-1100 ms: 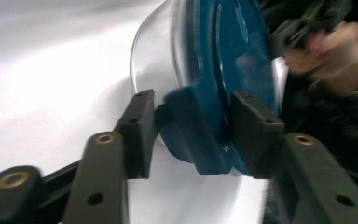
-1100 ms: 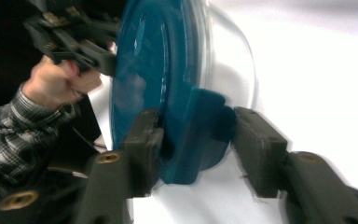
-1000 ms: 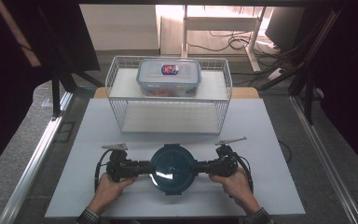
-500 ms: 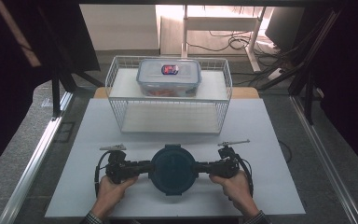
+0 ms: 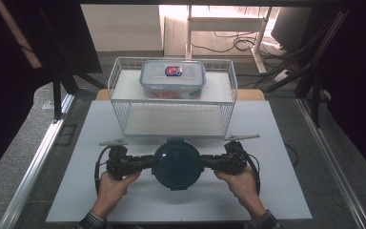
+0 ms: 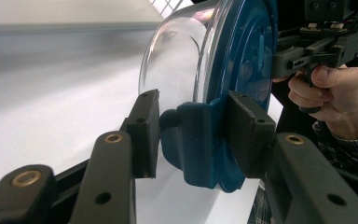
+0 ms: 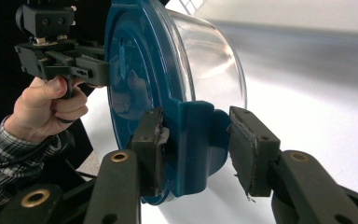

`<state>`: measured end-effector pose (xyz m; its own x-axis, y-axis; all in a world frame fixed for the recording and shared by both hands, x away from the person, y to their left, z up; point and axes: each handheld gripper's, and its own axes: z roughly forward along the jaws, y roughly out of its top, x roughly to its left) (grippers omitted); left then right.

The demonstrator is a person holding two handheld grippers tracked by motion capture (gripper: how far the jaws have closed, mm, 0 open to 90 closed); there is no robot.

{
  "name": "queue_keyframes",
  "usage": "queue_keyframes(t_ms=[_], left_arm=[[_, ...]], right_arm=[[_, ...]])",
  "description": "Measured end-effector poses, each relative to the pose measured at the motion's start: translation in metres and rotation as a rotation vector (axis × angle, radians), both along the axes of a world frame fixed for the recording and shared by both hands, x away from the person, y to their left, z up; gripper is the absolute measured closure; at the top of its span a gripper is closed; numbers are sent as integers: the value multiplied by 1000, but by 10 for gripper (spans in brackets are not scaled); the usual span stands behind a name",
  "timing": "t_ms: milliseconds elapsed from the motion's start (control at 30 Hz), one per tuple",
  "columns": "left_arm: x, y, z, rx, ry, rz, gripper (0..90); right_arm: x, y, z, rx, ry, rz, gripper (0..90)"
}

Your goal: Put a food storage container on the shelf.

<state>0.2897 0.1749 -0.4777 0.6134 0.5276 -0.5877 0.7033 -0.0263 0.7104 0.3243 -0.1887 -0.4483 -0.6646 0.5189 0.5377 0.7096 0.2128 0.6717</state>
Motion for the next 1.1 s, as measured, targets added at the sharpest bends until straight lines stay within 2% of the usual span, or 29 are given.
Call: queue_keyframes(t_ms=[133, 367, 933, 1100], left_arm=[[4, 1, 12, 2, -25, 6, 571], [13, 2, 42, 22, -70, 16, 571], [37, 6, 95, 29, -113, 34, 566], [45, 10, 110, 20, -122, 37, 565]], right_arm=[[4, 1, 11, 3, -30, -4, 568], [13, 3, 35, 15, -75, -7, 567], [35, 8, 85, 35, -140, -26, 566], [40, 12, 103, 28, -174, -27, 566]])
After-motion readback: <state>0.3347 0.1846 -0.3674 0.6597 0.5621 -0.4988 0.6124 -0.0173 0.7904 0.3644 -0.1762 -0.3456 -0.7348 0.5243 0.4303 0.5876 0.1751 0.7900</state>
